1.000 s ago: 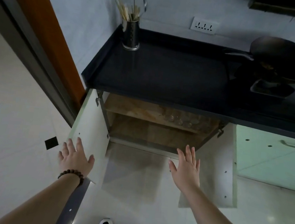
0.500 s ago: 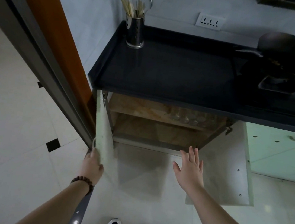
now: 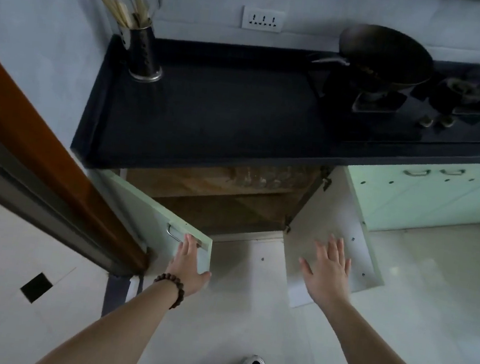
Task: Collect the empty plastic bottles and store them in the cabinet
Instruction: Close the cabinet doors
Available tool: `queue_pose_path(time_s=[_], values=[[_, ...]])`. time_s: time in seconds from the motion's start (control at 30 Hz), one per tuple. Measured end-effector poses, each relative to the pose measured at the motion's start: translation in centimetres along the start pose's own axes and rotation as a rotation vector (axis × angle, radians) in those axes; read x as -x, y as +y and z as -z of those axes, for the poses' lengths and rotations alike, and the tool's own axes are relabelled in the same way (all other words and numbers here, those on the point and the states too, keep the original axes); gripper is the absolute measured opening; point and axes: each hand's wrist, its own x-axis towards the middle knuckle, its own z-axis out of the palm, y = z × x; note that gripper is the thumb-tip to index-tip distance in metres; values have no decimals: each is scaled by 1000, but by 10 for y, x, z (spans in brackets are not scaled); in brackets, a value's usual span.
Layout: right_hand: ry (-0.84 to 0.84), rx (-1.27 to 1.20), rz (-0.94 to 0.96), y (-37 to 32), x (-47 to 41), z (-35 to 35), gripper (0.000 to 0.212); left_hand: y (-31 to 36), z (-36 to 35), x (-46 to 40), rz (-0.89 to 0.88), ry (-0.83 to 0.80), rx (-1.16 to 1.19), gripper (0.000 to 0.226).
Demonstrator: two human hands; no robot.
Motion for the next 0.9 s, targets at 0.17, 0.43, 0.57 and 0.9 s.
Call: queue_pose_path(time_s=[0.17, 0.43, 0.57, 0.9], values=[[51, -18, -120, 40, -17, 12, 63, 24, 2, -31, -46, 5, -170, 102], [35, -72, -251, 92, -75, 19, 79, 56, 7, -87, -60, -10, -318, 100], [-50, -130, -334, 101, -89, 6, 83, 64, 10, -98, -39, -48, -364, 101], [-68, -360, -243, 35, -69, -20, 81, 72, 20, -106, -15, -87, -465, 94]])
